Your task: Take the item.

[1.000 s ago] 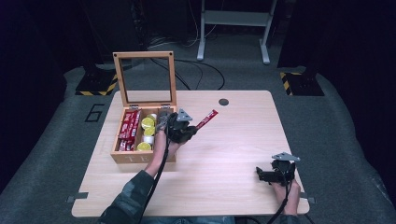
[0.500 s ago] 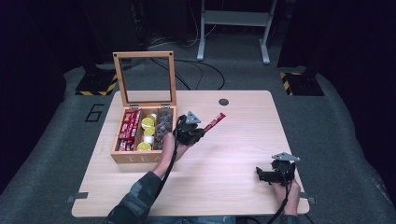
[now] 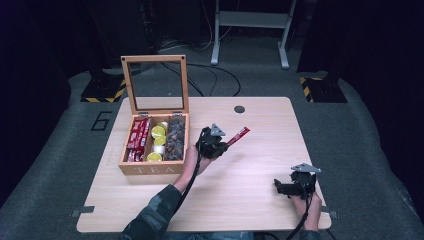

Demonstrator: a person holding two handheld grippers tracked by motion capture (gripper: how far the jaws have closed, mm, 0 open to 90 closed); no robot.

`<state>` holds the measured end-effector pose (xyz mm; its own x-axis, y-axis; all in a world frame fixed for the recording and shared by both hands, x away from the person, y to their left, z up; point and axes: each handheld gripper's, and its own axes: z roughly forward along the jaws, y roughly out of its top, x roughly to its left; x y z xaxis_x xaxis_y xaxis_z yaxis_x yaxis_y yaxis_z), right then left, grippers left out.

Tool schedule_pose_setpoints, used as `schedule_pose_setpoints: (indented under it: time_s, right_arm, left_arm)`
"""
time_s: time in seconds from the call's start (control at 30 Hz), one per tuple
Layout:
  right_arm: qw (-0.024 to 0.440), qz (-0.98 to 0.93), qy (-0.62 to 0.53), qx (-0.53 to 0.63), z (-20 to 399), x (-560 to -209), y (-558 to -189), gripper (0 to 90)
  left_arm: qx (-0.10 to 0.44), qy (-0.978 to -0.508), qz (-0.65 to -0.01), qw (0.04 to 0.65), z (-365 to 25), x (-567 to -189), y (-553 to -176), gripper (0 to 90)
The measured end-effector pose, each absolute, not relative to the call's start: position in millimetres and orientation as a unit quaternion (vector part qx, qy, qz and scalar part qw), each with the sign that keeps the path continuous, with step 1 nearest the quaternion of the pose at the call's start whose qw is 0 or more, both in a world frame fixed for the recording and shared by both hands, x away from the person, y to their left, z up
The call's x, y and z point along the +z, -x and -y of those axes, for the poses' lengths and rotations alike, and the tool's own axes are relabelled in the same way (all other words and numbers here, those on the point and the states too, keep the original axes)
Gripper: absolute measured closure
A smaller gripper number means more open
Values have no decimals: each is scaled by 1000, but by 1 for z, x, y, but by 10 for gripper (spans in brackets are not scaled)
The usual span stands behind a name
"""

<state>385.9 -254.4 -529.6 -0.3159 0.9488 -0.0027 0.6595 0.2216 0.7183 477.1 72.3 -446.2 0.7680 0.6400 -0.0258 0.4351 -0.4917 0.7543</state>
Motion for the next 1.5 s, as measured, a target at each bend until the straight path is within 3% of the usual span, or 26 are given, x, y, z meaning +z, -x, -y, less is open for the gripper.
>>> schedule_pose_setpoints:
  time_s: [0.37, 1.13, 1.2, 1.23, 1.33, 1.37, 1.5]
  right_arm:
    - [229, -747, -538, 316, 254, -530, -386, 6]
    - [230, -746, -538, 317, 254, -530, -386, 6]
    - [229, -747, -538, 317, 254, -530, -386, 6]
    - [229, -746, -538, 317, 254, -530, -386, 6]
    - [229, -747, -537, 317, 254, -530, -386, 6]
    - [229, -747, -537, 317, 254, -530, -386, 6]
    - [229, -747, -537, 317, 254, -530, -386, 6]
  left_arm:
    - [109, -863, -319, 377, -51, -471, -480, 813]
    - [97, -859, -340, 370, -45, -492, -491, 797]
    - [95, -859, -341, 370, -45, -492, -491, 759]
    - [96, -861, -342, 363, -44, -493, -491, 666]
    - [92, -862, -344, 361, -45, -492, -491, 548]
    - [92, -861, -346, 360, -46, -492, -490, 548]
    - [91, -859, -346, 365, -49, -486, -486, 351]
